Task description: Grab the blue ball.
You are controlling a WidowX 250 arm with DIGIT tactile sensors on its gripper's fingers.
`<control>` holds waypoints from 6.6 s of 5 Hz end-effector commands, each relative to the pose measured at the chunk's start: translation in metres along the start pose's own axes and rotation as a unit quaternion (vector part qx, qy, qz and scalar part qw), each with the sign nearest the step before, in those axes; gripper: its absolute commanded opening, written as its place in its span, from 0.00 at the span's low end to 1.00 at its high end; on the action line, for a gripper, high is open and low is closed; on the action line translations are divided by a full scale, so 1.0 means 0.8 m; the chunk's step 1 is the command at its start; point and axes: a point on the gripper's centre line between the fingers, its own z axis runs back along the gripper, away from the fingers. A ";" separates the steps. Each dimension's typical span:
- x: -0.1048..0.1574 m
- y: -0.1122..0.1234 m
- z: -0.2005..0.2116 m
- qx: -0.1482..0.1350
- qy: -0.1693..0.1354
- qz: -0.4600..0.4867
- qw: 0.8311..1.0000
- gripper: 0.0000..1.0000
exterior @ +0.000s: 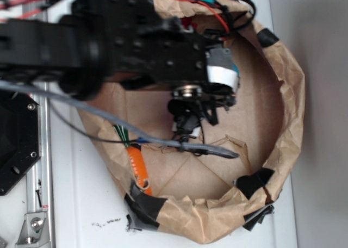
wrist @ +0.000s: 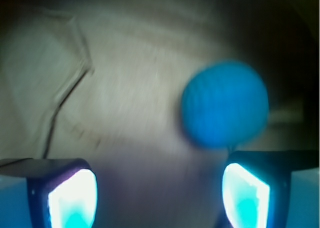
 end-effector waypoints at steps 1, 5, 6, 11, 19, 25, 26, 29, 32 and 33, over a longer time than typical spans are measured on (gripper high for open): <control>0.053 0.025 -0.001 0.020 -0.029 -0.017 0.999 1.00; 0.039 0.009 0.048 -0.035 0.022 -0.061 0.997 0.00; 0.038 -0.028 0.110 -0.056 -0.012 -0.088 0.994 0.00; -0.006 -0.023 0.095 -0.043 0.014 -0.108 0.993 1.00; -0.112 0.025 0.031 -0.033 0.174 -0.180 0.968 0.00; -0.081 0.030 0.044 -0.023 0.132 -0.164 0.977 1.00; -0.076 0.030 0.047 -0.020 0.130 -0.161 0.978 1.00; -0.076 0.034 0.034 -0.021 0.140 -0.158 0.977 1.00; -0.072 0.006 -0.002 -0.111 0.163 -0.171 0.965 1.00; -0.069 -0.002 0.002 -0.104 0.161 -0.170 0.967 0.78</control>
